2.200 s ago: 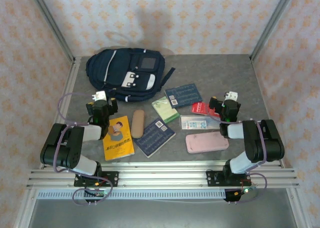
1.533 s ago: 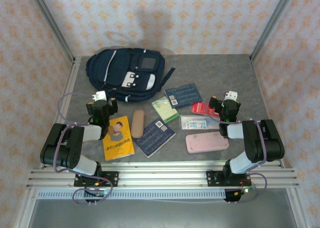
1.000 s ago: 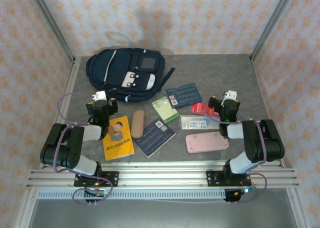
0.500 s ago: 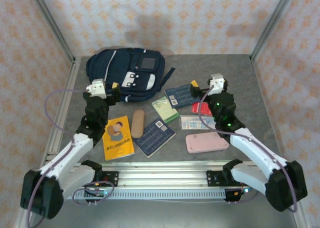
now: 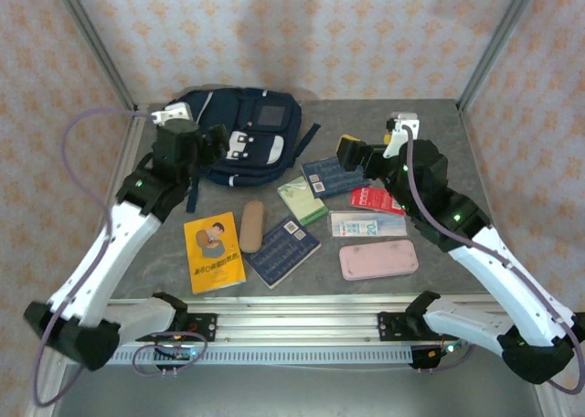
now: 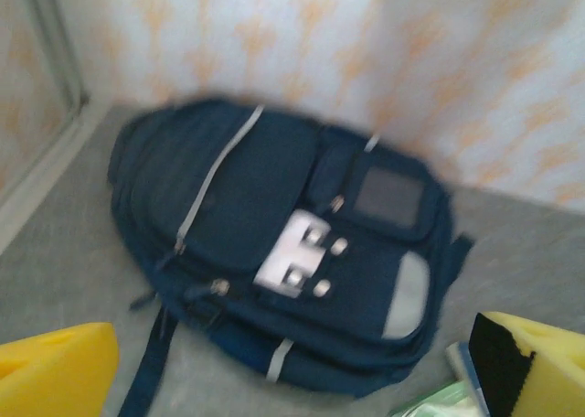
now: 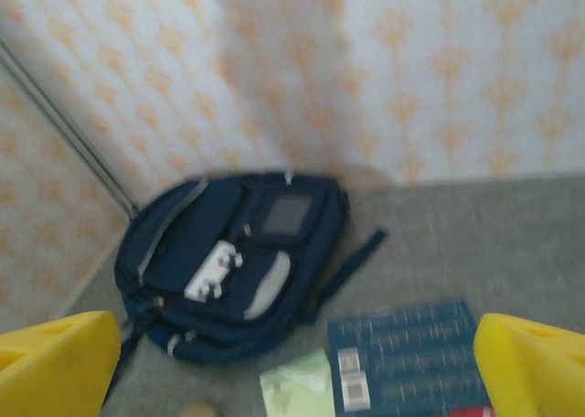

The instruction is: Pack the student bag

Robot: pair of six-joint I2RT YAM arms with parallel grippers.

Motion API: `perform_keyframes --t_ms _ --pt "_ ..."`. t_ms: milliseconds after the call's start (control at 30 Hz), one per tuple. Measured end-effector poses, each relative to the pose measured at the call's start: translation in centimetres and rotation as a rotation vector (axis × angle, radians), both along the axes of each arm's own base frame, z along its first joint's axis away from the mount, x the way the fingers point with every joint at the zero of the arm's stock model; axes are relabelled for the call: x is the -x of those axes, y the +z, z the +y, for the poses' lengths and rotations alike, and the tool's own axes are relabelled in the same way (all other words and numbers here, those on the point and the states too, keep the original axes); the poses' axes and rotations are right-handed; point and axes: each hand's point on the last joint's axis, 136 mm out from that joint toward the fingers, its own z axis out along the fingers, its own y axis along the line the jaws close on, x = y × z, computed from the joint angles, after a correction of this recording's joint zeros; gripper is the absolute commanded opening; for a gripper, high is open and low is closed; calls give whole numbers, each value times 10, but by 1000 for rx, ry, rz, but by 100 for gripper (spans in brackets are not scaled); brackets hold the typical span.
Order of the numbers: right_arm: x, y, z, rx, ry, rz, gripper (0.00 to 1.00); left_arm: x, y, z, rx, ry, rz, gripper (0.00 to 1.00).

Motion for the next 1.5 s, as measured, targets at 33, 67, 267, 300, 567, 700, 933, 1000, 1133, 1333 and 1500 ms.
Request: perform_keyframes --t_ms 33,67,267,300,567,700,933,1000,1133,1333,1500 --pt "-4 -8 5 0 5 47 99 -5 -22 3 2 18 69 100" --pt "-9 -15 13 -10 16 83 100 -8 -42 7 7 36 129 100" --pt "-41 -114 62 10 45 391 80 -21 -95 15 127 105 287 100" --pt "-47 -135 69 17 34 451 78 -22 -99 11 151 99 297 100" --pt "-97 -222 115 -42 -83 681 79 -7 -111 -4 301 97 322 99" --pt "-127 -234 138 -109 -121 691 82 6 -117 -6 340 100 333 99" --pt "-174 -281 178 -226 -155 753 86 15 -102 -12 402 69 291 99" --pt "-181 -300 184 -237 -155 783 86 14 -99 -15 421 53 275 99" --pt "-200 -324 197 -244 -153 809 62 14 -101 -20 449 35 275 99" --pt "-207 -324 201 -293 -128 824 2 16 -104 -24 470 22 281 99" --pt "-211 -312 201 -308 -96 809 0 16 -99 -25 476 15 264 99"
